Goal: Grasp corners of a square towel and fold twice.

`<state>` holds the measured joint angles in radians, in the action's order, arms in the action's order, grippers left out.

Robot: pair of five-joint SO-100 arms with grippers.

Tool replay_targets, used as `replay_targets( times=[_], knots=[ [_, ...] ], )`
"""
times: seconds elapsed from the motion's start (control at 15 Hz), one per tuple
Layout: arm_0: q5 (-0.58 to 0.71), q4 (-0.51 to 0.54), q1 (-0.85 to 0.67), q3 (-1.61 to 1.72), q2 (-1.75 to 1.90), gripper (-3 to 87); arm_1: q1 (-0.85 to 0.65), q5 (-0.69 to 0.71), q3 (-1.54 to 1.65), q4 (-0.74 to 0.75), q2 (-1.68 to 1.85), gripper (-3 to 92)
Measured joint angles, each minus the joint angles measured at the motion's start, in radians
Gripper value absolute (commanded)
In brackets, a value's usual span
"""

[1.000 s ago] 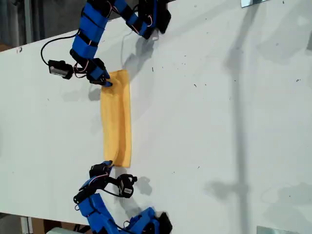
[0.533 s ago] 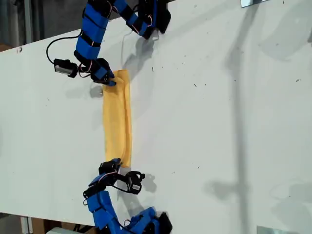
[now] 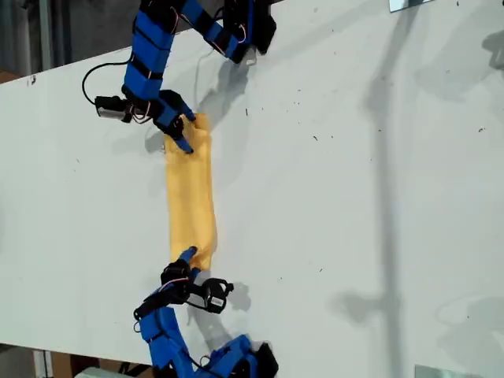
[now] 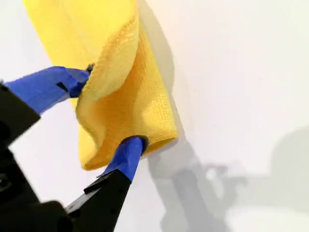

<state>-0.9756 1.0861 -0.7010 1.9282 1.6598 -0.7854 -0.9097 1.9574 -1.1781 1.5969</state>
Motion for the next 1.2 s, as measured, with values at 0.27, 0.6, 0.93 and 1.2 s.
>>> replay_targets(
  times=[0.27,0.6,0.93,1.2],
  knots=[
    [-0.038,0.052,0.009,0.037,0.089,22.4,-0.069,0.003,-0.002,-0.026,0.0,41.4],
    [-0.046,0.091,-0.031,0.278,0.518,19.4,-0.238,0.109,-0.172,-0.035,-0.212,47.1],
    [-0.077,0.064,-0.1,0.62,0.91,18.3,-0.212,0.135,-0.382,-0.091,-0.459,3.3],
    [-0.124,0.025,-0.101,0.787,1.065,17.1,-0.196,0.112,-0.357,-0.052,-0.436,0.0]
  ],
)
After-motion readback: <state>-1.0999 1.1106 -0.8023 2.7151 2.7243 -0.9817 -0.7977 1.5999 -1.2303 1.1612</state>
